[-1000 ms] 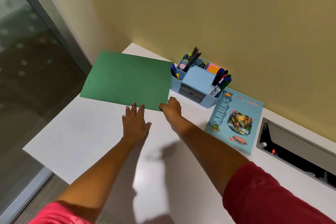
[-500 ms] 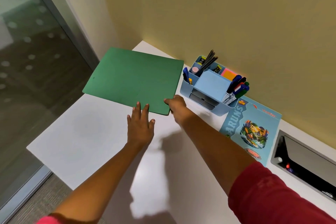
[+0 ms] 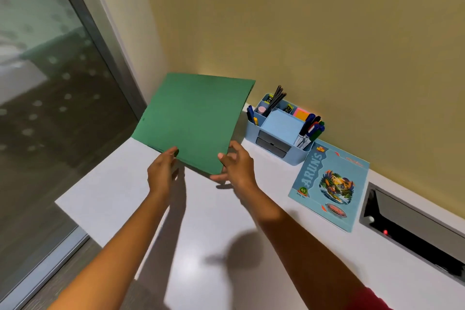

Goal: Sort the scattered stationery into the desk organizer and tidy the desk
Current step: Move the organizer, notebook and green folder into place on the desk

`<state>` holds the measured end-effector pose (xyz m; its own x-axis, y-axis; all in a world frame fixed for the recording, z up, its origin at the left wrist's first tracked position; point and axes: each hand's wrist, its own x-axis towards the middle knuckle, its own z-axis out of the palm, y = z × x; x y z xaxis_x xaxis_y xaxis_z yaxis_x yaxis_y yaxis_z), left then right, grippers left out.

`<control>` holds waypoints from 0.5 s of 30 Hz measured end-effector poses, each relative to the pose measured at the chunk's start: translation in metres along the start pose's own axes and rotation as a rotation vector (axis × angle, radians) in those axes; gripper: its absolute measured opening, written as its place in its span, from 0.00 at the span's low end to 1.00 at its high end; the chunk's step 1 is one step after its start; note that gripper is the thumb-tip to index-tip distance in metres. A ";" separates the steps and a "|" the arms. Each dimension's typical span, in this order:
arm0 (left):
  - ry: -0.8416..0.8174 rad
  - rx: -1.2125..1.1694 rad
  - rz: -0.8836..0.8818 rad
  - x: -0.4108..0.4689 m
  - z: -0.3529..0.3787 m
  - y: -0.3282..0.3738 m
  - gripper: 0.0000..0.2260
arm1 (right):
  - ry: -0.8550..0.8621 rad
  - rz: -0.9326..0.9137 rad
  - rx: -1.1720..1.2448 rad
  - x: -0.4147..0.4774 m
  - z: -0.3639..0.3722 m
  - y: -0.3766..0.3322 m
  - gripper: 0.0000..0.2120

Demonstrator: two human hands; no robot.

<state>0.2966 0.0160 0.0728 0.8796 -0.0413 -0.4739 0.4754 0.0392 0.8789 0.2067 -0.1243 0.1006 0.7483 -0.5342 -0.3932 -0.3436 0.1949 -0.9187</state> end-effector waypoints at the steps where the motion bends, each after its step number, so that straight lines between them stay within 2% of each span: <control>1: -0.020 -0.078 -0.063 -0.003 -0.002 0.009 0.11 | 0.011 -0.065 -0.020 -0.009 0.000 -0.002 0.09; 4: -0.075 -0.148 -0.125 -0.018 -0.011 0.031 0.09 | 0.047 -0.293 -0.112 -0.031 0.001 -0.003 0.07; 7: -0.189 -0.222 -0.155 -0.040 -0.017 0.056 0.12 | 0.108 -0.466 -0.261 -0.047 -0.004 -0.001 0.08; 11: -0.501 -0.384 -0.164 -0.064 -0.021 0.085 0.23 | 0.227 -0.814 -0.672 -0.068 -0.024 0.001 0.05; 13: -0.584 -0.472 -0.190 -0.079 -0.020 0.093 0.30 | 0.249 -0.905 -0.831 -0.081 -0.039 0.001 0.05; 15: -0.611 -0.501 -0.222 -0.094 -0.019 0.098 0.36 | 0.287 -1.000 -0.895 -0.091 -0.055 0.007 0.11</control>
<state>0.2608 0.0431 0.2027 0.6681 -0.6314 -0.3938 0.7161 0.4016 0.5709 0.1047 -0.1194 0.1324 0.7864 -0.3029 0.5384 -0.0590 -0.9044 -0.4226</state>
